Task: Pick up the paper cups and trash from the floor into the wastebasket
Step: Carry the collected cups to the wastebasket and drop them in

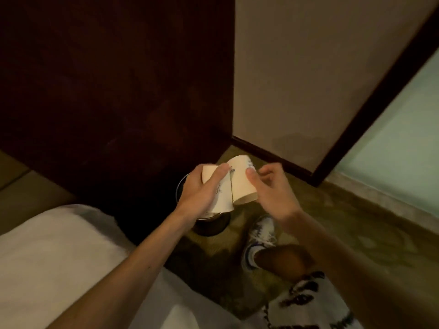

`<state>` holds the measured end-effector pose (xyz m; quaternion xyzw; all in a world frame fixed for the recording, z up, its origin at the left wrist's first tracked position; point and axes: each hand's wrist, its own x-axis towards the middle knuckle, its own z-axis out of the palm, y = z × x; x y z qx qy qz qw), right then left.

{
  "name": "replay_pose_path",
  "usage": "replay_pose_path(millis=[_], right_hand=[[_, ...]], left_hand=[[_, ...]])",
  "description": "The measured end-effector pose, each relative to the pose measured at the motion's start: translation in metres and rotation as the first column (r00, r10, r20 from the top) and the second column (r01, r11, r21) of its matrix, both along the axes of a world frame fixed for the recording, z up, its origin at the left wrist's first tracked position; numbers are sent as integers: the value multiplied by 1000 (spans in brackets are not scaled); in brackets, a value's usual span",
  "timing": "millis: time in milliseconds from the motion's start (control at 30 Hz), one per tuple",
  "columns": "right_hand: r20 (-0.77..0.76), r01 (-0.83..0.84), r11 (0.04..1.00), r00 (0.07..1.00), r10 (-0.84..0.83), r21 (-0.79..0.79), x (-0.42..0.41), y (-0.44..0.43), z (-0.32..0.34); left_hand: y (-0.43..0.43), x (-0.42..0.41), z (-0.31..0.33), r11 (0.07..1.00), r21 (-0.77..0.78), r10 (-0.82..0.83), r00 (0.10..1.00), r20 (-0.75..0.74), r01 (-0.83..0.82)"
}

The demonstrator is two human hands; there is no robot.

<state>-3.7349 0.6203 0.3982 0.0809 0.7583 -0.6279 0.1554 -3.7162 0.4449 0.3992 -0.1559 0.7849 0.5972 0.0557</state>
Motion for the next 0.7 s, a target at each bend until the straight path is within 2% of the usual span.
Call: replay_pose_path(millis=[167,300,433,500,700], right_hand=[[106,-139,990,985,136,20,-36,-49,-88],[225,-160,987,961,158,-12,-68,-66,-150],[377,-60,993,921,95,-102,-93,-77,-194],[442,-94,987,886,143,-131,-96,-81,-211],[479,-125,977,856,194,-172,-95,-88,-240]], left_hand=[[-42,-23,-86,987,-5,157,977,148,-158],[-56,-63,-154,967,-72,253,942,221,-243],[-63,-96,-214,964,-169,248,926,284,-206],[-66,-101,-239,964,-206,229,916,329,-167],[-65,-103,-283,943,-266,287,889,356,-198]])
